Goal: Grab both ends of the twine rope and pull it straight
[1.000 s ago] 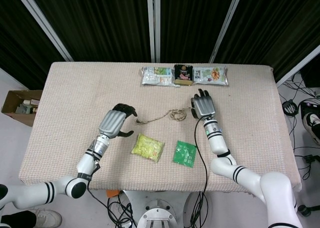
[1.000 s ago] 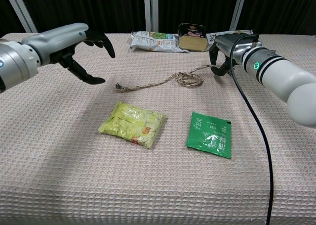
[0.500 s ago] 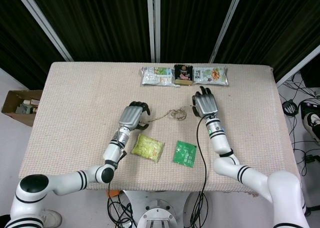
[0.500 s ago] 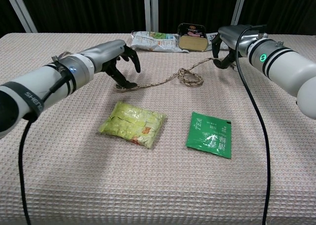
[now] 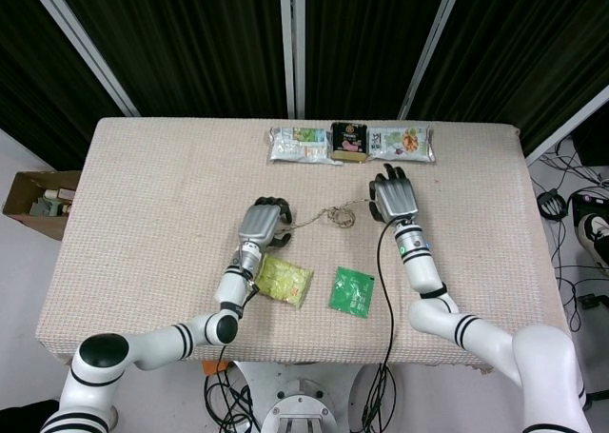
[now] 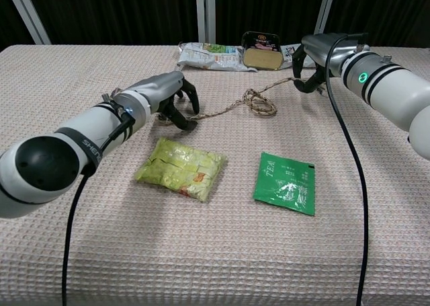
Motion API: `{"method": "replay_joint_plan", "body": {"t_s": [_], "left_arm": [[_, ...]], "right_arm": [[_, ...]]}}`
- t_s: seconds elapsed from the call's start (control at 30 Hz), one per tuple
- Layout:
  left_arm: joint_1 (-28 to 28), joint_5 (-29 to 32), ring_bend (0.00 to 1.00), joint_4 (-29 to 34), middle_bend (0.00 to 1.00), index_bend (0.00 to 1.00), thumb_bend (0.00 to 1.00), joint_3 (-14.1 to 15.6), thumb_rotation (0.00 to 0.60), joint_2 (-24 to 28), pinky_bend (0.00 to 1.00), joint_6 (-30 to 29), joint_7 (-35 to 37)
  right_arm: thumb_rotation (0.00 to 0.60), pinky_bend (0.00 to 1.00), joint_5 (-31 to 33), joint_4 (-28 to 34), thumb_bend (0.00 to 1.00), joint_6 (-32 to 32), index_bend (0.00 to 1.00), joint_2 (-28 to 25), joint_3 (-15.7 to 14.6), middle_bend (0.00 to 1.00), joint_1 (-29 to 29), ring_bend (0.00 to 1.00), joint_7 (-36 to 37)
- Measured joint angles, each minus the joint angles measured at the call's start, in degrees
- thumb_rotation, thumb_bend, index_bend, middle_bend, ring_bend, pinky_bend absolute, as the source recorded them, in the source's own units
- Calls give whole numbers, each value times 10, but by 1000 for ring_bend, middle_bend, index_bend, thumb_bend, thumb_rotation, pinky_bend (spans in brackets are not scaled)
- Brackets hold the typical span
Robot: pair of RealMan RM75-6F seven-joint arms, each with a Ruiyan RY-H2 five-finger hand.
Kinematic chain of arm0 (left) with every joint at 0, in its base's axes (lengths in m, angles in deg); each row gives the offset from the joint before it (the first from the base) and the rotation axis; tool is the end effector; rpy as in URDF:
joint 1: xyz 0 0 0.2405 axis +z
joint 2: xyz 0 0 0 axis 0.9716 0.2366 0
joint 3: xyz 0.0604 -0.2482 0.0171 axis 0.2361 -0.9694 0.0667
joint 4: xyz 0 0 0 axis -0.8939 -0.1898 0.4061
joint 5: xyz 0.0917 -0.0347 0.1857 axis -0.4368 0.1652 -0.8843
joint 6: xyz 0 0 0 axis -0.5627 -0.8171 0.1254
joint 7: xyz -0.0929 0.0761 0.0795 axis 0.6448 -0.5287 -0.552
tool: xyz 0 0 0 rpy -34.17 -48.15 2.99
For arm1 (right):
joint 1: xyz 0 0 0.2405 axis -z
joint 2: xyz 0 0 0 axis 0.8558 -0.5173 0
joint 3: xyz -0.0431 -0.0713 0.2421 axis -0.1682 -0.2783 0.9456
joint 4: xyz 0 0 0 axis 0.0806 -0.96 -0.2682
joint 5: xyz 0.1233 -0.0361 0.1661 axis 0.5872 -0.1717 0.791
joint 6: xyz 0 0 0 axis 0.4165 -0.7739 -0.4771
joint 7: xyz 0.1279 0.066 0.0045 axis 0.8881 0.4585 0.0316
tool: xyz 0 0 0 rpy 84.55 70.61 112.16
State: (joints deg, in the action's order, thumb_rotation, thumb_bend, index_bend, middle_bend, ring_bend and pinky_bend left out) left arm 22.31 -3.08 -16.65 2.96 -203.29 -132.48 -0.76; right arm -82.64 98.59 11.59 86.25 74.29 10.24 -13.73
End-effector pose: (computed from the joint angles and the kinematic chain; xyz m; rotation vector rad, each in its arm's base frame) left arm -0.0931 0.3821 -0.1282 -1.6648 -1.2585 -0.9448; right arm -0.1661 -0.4217 -0.0445 1.6491 -0.8696 0.7917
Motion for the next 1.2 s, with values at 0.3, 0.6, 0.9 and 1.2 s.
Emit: {"method": "replay_joint_plan", "body": {"t_s": [0.3, 0.6, 0.9, 1.2], "left_arm": [[2, -12, 147, -17, 228, 525, 367, -1, 600, -8, 145, 0, 10], [3, -14, 147, -24, 243, 589, 455, -3, 600, -10, 145, 3, 10], [20, -36, 147, -17, 251, 615, 481, 1, 600, 5, 145, -14, 30], [101, -72, 148, 81, 257, 617, 479, 25, 600, 124, 145, -75, 52]], "right_arm": [[600, 174, 4, -3, 521, -3, 602, 2, -2, 371, 1, 88, -2], [600, 164, 7, -5, 521, -6, 602, 3, -3, 371, 2, 88, -5], [600, 159, 1, 15, 521, -15, 602, -15, -6, 371, 12, 88, -1], [600, 139, -19, 109, 521, -48, 606, -120, -26, 366, 58, 87, -1]]}}
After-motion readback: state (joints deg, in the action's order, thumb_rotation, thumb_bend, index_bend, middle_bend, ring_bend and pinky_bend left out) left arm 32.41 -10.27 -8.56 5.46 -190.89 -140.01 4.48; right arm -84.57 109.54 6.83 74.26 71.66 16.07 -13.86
